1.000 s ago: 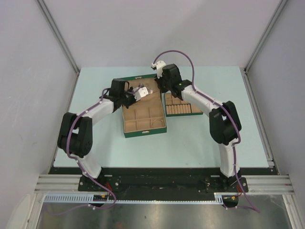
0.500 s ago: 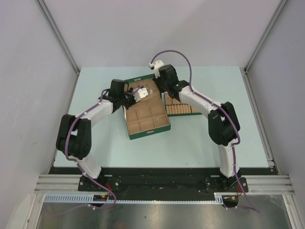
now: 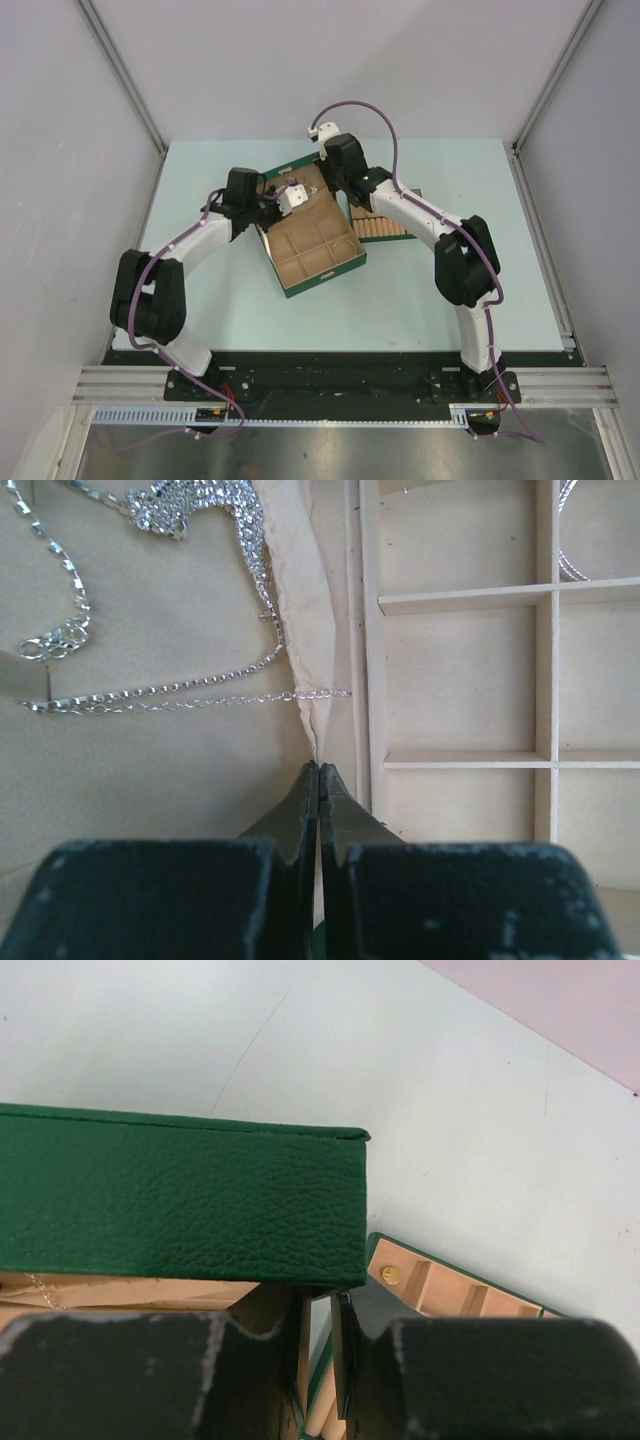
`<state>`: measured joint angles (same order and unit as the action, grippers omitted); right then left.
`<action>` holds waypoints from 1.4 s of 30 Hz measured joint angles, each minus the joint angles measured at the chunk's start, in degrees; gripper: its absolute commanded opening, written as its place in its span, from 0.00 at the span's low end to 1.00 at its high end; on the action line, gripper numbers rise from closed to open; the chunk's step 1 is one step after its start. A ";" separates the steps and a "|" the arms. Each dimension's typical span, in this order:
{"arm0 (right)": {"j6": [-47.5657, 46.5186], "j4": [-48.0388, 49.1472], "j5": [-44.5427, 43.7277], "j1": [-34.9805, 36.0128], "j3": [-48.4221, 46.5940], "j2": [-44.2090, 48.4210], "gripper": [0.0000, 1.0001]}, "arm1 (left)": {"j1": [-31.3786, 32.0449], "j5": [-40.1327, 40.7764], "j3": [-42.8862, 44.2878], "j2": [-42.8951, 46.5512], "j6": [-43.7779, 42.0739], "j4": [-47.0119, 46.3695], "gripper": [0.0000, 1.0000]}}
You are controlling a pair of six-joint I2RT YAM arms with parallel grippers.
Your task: Organize the mixed jewelry
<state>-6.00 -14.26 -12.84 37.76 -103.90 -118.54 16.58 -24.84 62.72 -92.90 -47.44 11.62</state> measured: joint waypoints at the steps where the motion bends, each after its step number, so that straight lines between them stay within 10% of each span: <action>1: 0.13 -0.33 -0.07 0.04 -0.46 -0.11 0.00 | -0.07 -0.28 -0.07 0.24 0.04 0.13 0.00; 42: 4.48 -5.18 -1.86 2.23 -10.10 -6.64 0.00 | -4.39 -4.50 -4.70 3.61 3.56 -0.96 0.00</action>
<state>-1.52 -19.44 -14.70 39.99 -113.99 -125.19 12.19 -29.34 58.02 -89.30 -43.88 10.66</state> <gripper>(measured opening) 0.096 0.005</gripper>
